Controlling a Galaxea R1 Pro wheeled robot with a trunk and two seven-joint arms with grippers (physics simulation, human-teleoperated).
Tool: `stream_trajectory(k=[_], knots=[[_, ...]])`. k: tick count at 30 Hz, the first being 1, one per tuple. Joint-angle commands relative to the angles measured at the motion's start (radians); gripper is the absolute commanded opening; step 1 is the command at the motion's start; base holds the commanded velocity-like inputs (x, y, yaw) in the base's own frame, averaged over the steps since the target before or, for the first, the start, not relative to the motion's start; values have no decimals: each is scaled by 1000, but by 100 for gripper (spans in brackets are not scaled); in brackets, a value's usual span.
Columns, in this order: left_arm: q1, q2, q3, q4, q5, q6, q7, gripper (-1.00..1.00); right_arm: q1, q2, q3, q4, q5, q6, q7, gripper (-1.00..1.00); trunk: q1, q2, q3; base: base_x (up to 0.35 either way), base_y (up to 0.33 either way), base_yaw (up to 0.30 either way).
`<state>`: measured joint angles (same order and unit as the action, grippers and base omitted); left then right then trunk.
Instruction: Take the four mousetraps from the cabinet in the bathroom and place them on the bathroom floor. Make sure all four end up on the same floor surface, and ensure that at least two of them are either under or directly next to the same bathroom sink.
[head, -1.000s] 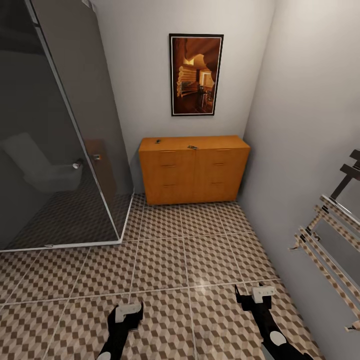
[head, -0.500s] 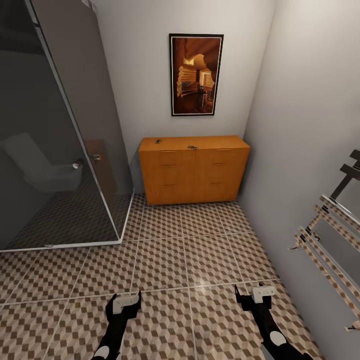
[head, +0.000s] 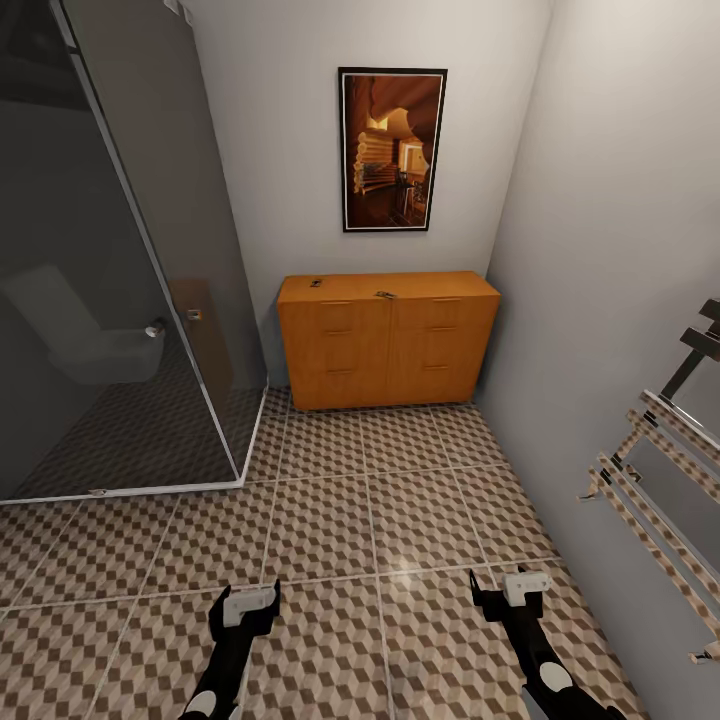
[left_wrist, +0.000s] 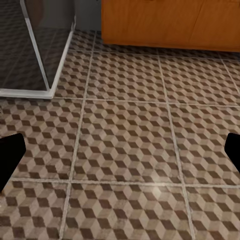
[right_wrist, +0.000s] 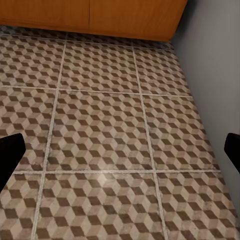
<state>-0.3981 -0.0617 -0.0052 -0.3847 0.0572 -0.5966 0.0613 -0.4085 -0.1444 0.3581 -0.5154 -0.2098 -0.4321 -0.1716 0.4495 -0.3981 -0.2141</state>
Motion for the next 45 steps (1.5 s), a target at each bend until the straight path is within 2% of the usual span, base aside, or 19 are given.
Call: stream_trajectory(k=[1, 8, 16, 20, 24, 25, 26, 27, 29, 30, 35, 45], knots=[[-1, 0, -1, 1, 6, -3, 0, 100, -1, -1, 8, 0, -10, -4, -6, 100, 1, -2, -2, 0, 0, 0], [-1, 2, -2, 7, 3, 0, -3, 100, -1, -1, 8, 0, -10, -4, -6, 100, 1, -2, -2, 0, 0, 0], [-1, -13, -10, 188, 1, -4, -10, 100, -1, -1, 8, 0, -10, -3, -6, 100, 1, -2, -2, 39, 0, 0], [-1, -15, -11, 204, 1, -9, -10, 100, -1, -1, 8, 0, -10, -4, -6, 100, 1, -2, -2, 9, 0, 0], [-1, -13, -10, 179, 0, -32, -11, 100, -1, -1, 8, 0, -10, -4, -6, 100, 1, -2, -2, 2, 0, 0], [-1, -12, -10, 161, 0, -54, -10, 100, -1, -1, 8, 0, -10, -4, -6, 100, 1, -2, -2, 0, 0, 0], [-1, -9, -11, 132, 1, -143, -9, 100, -1, -1, 8, 0, -10, -4, -6, 100, 1, -2, -2, 0, 0, 0], [-1, -6, -11, 128, 1, -188, -9, 100, -1, -1, 8, 0, -10, -4, -6, 100, 1, -2, -2, 0, 0, 0], [-1, -3, -11, 125, 2, -234, -8, 100, -1, -1, 8, 0, -10, -4, -6, 100, 1, -2, -2, 0, 0, 0], [-1, 0, -12, 128, 3, -322, -8, 100, -1, -1, 8, 0, -10, -4, -6, 100, 1, -2, -2, 0, 0, 0], [-1, 3, -12, 151, 0, -444, -9, 100, -1, -1, 8, 0, -10, -4, -6, 100, 1, -2, -2, 0, 0, 0], [-1, 3, -13, 159, -2, -451, -11, 100, -1, -1, 8, 0, -10, -4, -8, 100, 1, -2, -2, 0, 0, 0]])
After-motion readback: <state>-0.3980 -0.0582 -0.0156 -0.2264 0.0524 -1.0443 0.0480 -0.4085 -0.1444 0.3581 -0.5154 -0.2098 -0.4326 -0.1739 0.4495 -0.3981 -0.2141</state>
